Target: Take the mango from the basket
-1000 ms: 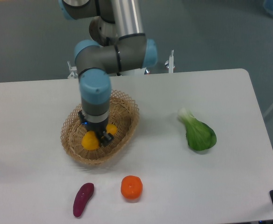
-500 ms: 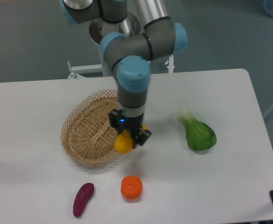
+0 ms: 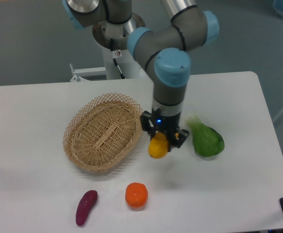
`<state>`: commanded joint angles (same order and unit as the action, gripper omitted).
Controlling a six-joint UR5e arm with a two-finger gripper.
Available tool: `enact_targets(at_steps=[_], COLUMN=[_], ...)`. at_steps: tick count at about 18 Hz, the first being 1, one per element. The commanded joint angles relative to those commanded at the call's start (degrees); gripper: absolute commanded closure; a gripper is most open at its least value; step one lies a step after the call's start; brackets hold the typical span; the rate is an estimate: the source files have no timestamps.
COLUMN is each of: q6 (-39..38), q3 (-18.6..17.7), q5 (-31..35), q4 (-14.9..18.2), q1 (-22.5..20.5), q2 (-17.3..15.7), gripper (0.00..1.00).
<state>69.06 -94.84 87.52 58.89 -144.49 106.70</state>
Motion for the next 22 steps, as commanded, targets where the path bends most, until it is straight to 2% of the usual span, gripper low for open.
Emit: enact_targets(at_steps=[11,22], q6=[1.2,1.3], q3=[2.6,2.3], q5=[0.7,1.9], q4=[-0.5,-1.1], q1=[-1.1,-1.8], q2=[2.7,3.1], gripper=[0.6,0.6])
